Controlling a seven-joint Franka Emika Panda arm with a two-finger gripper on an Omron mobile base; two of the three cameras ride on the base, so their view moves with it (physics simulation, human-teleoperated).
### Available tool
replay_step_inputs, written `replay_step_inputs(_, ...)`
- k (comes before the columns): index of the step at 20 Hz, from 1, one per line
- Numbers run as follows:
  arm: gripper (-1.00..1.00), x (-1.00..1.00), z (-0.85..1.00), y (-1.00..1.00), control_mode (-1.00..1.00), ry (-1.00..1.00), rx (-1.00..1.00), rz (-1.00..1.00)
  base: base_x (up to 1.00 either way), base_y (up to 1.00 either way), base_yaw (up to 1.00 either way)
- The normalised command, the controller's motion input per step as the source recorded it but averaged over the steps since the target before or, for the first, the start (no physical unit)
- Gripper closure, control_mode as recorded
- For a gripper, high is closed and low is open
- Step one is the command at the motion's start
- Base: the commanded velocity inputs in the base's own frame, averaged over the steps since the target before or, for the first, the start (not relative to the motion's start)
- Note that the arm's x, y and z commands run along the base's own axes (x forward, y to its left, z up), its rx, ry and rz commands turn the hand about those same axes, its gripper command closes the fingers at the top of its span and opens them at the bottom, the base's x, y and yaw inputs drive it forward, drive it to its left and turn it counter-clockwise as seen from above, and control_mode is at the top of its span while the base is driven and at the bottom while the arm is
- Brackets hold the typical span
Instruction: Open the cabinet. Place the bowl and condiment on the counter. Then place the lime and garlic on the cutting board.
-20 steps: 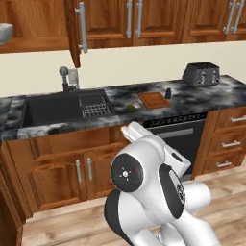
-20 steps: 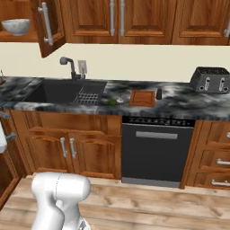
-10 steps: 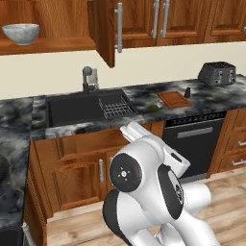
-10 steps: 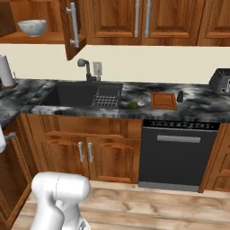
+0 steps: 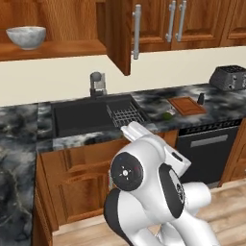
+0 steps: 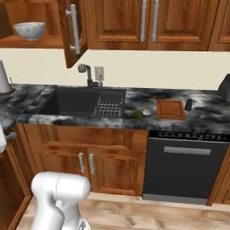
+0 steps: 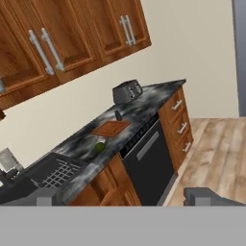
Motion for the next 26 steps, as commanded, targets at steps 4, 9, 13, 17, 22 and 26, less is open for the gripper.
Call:
replay_step_inputs(4, -1.0, 0.0, 0.0, 0.0, 1.0, 0.0, 0.0, 0.0, 0.4, 0.74, 0.0)
replay_step_inputs(9, -1.0, 0.0, 0.0, 0.0, 1.0, 0.0, 0.0, 0.0, 0.43, 0.5, 0.0)
replay_step_inputs(13, -1.0, 0.0, 0.0, 0.0, 1.0, 0.0, 0.0, 0.0, 0.5, 0.12, 0.0)
replay_step_inputs(17, -1.0, 0.0, 0.0, 0.0, 1.0, 0.0, 0.0, 0.0, 0.48, 0.0, 0.0)
replay_step_inputs(22, -1.0, 0.0, 0.0, 0.0, 1.0, 0.0, 0.0, 0.0, 0.48, 0.0, 0.0)
replay_step_inputs(26, -1.0, 0.0, 0.0, 0.0, 1.0, 0.0, 0.0, 0.0, 0.45, 0.0, 0.0)
